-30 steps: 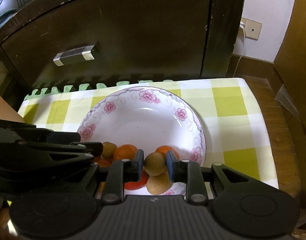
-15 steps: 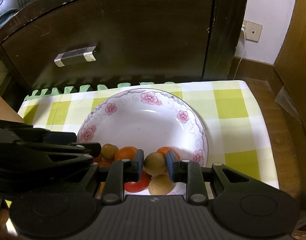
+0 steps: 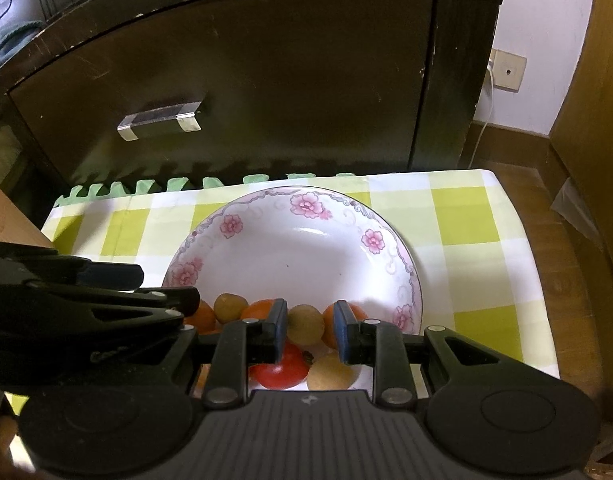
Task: Organize fruits
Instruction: 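Open both grippers to drop the brown fruit and tangerine into the bowl, then move both open grippers back toward the two red tomatoes, then grasp a red tomato with the right gripper while the left grasps the other tomato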
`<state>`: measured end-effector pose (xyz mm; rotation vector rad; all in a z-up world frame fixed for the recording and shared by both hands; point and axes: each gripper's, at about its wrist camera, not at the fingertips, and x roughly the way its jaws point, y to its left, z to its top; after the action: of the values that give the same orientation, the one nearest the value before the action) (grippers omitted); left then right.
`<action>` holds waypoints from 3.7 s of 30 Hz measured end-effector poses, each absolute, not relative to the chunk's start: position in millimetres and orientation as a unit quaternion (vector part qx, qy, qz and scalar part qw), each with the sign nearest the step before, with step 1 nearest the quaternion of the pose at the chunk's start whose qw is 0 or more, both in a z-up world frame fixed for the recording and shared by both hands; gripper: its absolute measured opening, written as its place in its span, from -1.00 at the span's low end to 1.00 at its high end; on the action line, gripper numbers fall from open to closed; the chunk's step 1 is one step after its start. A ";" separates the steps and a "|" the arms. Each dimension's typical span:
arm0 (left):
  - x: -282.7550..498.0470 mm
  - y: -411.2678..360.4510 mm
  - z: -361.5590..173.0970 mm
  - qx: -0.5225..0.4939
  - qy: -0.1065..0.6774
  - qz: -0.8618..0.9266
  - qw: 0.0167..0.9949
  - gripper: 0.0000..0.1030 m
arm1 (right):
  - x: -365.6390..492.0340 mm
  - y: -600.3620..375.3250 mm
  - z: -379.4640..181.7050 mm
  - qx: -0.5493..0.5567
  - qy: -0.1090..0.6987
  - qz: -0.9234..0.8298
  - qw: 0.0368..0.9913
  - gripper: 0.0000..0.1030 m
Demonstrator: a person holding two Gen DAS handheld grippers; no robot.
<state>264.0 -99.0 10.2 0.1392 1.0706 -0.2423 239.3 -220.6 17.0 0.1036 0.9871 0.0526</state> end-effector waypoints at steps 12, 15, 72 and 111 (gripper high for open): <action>255.1 -96.7 18.7 0.072 0.503 -0.114 0.854 0.13 | 233.9 -218.3 27.9 0.051 0.464 0.022 0.884 -0.52; 253.0 -95.7 21.6 0.073 0.500 -0.113 0.855 0.16 | 230.7 -217.1 31.0 0.050 0.460 0.022 0.886 -0.53; 186.3 -13.1 -6.1 0.044 0.567 -0.079 0.819 0.34 | 173.2 -137.9 3.1 0.022 0.545 0.139 0.827 -0.51; 187.8 -12.1 -19.4 0.047 0.591 -0.071 0.802 0.38 | 188.3 -128.0 -6.6 -0.021 0.566 0.140 0.812 -0.52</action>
<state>187.8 -12.1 -19.4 0.0997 1.2660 -0.1514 188.3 -128.0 -6.6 -0.0444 1.2076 0.2992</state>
